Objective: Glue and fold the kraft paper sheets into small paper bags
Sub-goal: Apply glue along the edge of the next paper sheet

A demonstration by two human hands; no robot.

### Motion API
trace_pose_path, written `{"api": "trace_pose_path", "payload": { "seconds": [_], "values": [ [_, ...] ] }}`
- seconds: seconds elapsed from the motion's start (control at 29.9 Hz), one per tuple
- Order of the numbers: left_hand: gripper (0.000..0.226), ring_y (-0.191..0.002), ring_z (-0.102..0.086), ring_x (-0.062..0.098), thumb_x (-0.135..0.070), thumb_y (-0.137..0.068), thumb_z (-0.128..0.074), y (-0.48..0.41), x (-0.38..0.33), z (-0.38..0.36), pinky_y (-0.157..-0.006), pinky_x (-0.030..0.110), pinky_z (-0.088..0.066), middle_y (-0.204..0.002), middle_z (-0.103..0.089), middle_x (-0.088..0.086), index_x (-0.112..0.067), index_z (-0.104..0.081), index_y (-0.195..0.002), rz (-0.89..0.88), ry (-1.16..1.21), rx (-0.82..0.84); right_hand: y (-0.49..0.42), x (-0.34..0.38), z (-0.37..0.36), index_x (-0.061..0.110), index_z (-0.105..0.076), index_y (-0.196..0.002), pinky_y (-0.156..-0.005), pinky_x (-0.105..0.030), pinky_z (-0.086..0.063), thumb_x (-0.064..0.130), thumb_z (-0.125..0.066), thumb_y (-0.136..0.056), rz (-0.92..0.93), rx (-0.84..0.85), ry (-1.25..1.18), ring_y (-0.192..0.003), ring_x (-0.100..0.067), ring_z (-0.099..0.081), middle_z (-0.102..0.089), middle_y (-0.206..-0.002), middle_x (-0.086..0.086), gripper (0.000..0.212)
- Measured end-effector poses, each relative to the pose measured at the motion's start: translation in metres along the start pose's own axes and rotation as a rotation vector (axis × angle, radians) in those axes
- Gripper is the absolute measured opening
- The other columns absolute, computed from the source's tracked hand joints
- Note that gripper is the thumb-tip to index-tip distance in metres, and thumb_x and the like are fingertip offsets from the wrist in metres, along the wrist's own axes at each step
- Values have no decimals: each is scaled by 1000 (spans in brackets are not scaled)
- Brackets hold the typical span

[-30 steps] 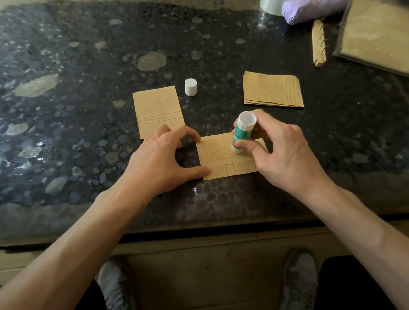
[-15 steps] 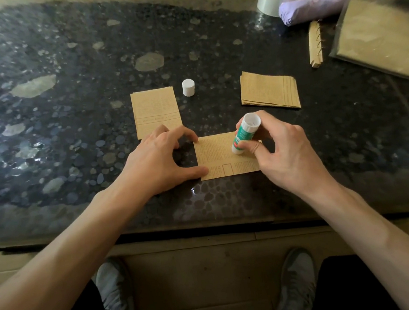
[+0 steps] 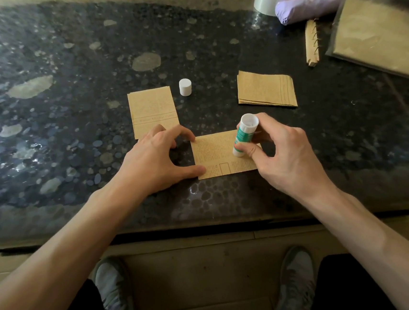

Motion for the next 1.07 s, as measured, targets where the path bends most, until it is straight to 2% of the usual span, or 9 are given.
{"api": "trace_pose_path", "payload": {
  "seconds": [0.17,0.3,0.43,0.63,0.8,0.9,1.07],
  "values": [
    [68,-102,-49,12,-73,-65,-73,0,1,0,-79,33,-43,-106,-45,-13,-51,-50,-126,-5,9,0,-4,-3,0,18,-62,-120,-82,-11,-53,30,-75,-96,-1,-36,-5,-101,-6,-66,-71,-113,8,29],
    [69,-102,-49,12,-73,-66,-73,0,1,-1,-79,34,-43,-106,-45,-13,-51,-50,-126,-4,4,3,-8,-6,3,17,-64,-124,-85,-16,-54,29,-75,-96,-6,-69,0,-103,-6,-68,-72,-114,7,32],
    [69,-103,-48,11,-74,-64,-72,0,1,0,-78,34,-43,-106,-45,-14,-52,-50,-125,-4,6,-4,-10,-10,5,16,-65,-120,-80,-8,-51,32,-75,-96,-21,-60,-2,-97,-5,-67,-71,-109,8,30],
    [68,-102,-48,11,-74,-64,-73,-1,0,0,-78,35,-44,-106,-44,-14,-53,-49,-124,3,-1,3,-3,-9,7,15,-64,-113,-80,-20,-54,34,-73,-96,-19,-26,21,-92,-8,-67,-71,-104,5,27],
    [68,-101,-48,11,-73,-65,-74,-1,0,0,-76,34,-44,-104,-44,-14,-52,-50,-125,2,-2,10,1,-9,10,15,-63,-111,-80,-20,-53,35,-73,-96,-19,-16,30,-91,-7,-65,-70,-102,6,26],
    [68,-99,-48,11,-72,-65,-75,-2,-1,1,-76,33,-43,-102,-43,-16,-52,-50,-125,-2,-2,17,3,-7,10,15,-64,-113,-81,-15,-53,32,-74,-96,-12,2,15,-98,-4,-62,-68,-105,8,26],
    [67,-96,-47,9,-69,-66,-77,-3,0,1,-79,34,-44,-100,-42,-17,-52,-50,-125,-8,10,44,7,-8,11,16,-64,-116,-81,-16,-52,28,-74,-96,-11,38,15,-96,-6,-64,-69,-106,8,26]
  ]
}}
Point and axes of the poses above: each hand's wrist, its own y-axis away from the middle knuckle, its own z-axis out of the back of the hand, x = y × z, the point moved 10 cm from there along -y, towards the middle knuckle
